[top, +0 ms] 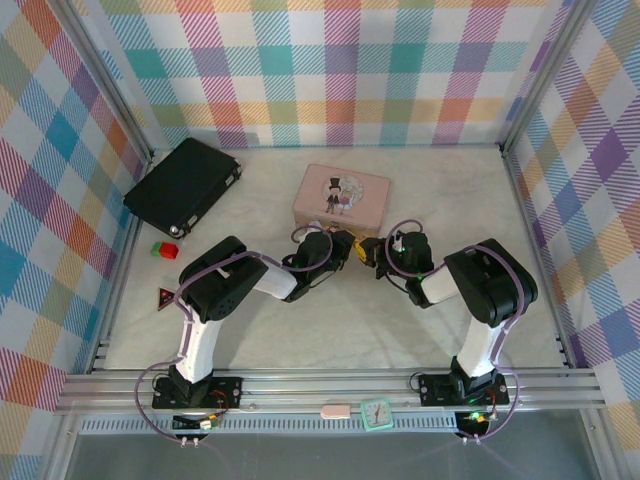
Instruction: Unlock the padlock with the key
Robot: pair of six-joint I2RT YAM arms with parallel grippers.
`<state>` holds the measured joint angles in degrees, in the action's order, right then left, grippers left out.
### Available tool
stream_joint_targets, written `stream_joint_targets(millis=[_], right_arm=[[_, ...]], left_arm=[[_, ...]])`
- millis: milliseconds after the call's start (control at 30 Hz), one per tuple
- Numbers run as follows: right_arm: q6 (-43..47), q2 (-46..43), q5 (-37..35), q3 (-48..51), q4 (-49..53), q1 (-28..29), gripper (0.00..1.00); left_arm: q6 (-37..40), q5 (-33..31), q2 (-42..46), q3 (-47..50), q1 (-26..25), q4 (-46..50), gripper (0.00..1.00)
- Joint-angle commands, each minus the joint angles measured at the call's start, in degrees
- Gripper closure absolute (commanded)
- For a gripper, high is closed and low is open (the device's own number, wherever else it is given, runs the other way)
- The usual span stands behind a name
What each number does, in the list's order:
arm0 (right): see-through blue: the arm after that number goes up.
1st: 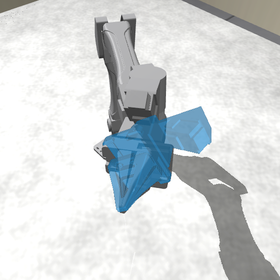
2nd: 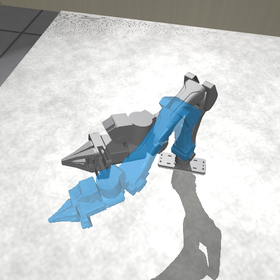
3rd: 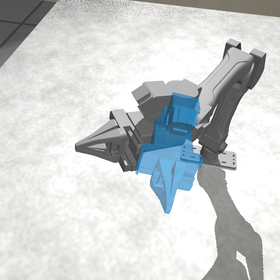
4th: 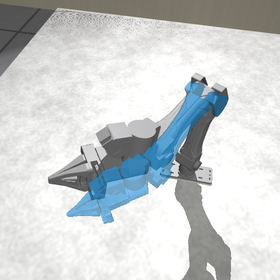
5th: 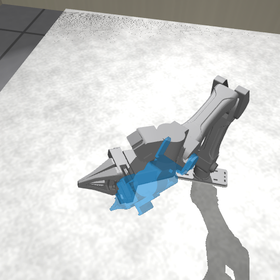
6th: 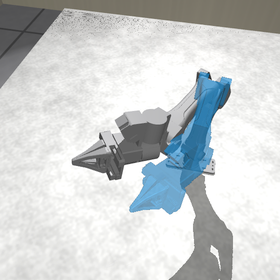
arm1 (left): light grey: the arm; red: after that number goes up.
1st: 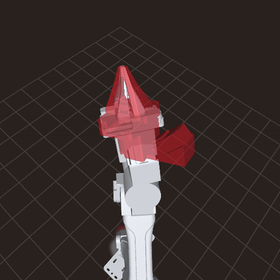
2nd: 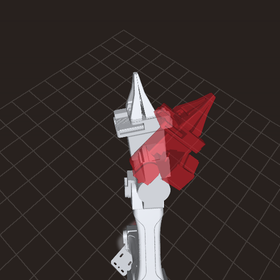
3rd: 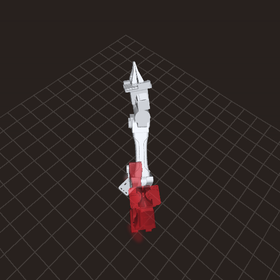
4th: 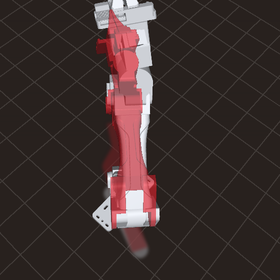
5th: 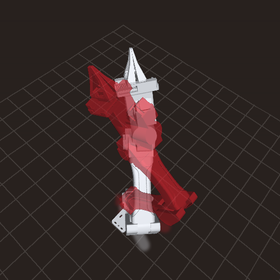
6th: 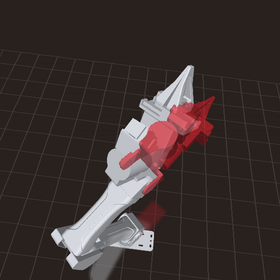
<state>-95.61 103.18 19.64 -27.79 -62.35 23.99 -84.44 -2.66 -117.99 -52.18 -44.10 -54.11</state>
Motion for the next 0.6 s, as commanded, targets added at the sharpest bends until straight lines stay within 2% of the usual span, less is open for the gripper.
stream_joint_targets(millis=[0, 133, 333, 567], right_arm=[[-3.5, 0.0, 1.3, 0.7, -3.5, 0.6, 1.00], [-10.2, 1.7, 2.2, 0.0, -8.0, 0.7, 1.00], [-32.9, 6.0, 1.3, -1.9, -18.3, 3.0, 1.00], [-37.7, 6.3, -1.4, -1.9, -18.3, 4.2, 1.00]], left_arm=[[0.5, -1.7, 0.1, -0.1, 0.4, -2.8, 1.00], [0.4, -1.1, -0.1, 0.0, 0.3, -4.7, 1.00], [0.3, -1.0, -0.1, 0.0, -0.1, -7.2, 1.00], [-0.3, -0.6, -0.6, 0.1, -0.2, -9.5, 0.99]])
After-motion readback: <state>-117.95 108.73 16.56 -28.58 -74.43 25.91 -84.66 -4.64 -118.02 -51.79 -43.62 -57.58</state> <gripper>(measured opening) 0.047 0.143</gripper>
